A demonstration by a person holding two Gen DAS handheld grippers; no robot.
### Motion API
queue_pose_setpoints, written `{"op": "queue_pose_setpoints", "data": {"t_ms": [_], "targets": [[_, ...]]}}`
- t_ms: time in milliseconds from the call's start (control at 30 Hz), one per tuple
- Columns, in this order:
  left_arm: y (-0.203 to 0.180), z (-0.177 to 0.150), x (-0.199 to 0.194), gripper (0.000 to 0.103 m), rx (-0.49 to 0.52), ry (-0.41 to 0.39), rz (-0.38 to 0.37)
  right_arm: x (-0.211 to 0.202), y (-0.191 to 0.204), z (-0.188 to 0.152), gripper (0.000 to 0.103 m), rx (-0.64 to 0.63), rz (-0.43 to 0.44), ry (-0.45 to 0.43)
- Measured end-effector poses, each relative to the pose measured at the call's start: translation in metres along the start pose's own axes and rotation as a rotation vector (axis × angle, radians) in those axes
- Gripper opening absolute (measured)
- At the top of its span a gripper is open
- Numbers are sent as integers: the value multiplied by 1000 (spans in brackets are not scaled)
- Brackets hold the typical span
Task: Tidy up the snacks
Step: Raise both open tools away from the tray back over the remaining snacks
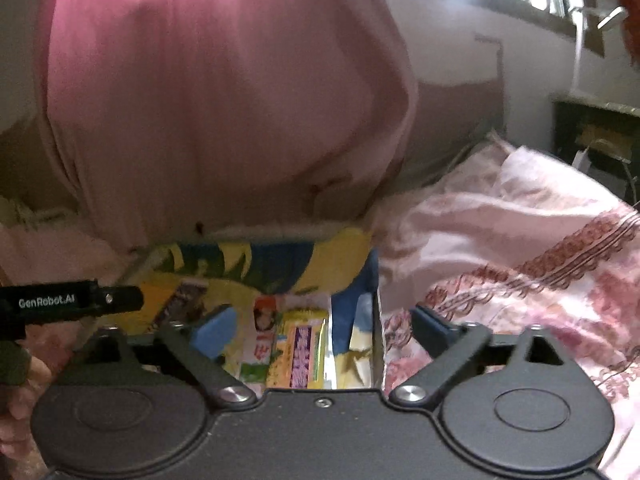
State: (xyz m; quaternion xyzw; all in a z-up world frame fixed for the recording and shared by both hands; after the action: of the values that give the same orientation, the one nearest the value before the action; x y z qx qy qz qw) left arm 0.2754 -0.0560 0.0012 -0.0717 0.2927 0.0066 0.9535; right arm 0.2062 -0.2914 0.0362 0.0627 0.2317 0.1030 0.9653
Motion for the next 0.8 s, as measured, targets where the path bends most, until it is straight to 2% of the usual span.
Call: {"op": "queue_pose_setpoints", "data": {"t_ms": [133, 333, 600, 800], "targets": [[3, 1, -31, 103, 6, -53, 24, -32, 8, 4, 102, -11, 14, -58], [7, -12, -82, 103, 51, -126, 57, -77, 22, -1, 102, -52, 28, -96], [19, -43, -133, 103, 86, -122, 76, -126, 40, -16, 102, -93, 38, -125], [26, -71, -159, 103, 151, -102, 101, -150, 53, -37, 102, -84, 47, -94]]}}
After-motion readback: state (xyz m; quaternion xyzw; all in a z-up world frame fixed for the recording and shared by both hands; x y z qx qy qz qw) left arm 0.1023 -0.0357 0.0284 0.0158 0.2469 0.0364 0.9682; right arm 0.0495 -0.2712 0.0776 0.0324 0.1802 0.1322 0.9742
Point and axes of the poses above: each gripper's, at about its wrist camera, not at the fingertips, and x roughly the way its jaws point, y to its left, z to its top, the point moved 1 cm from there along x, roughly the way its jaws point, and after that the axes turned 14 degrees about z, right-handed, at the moved point
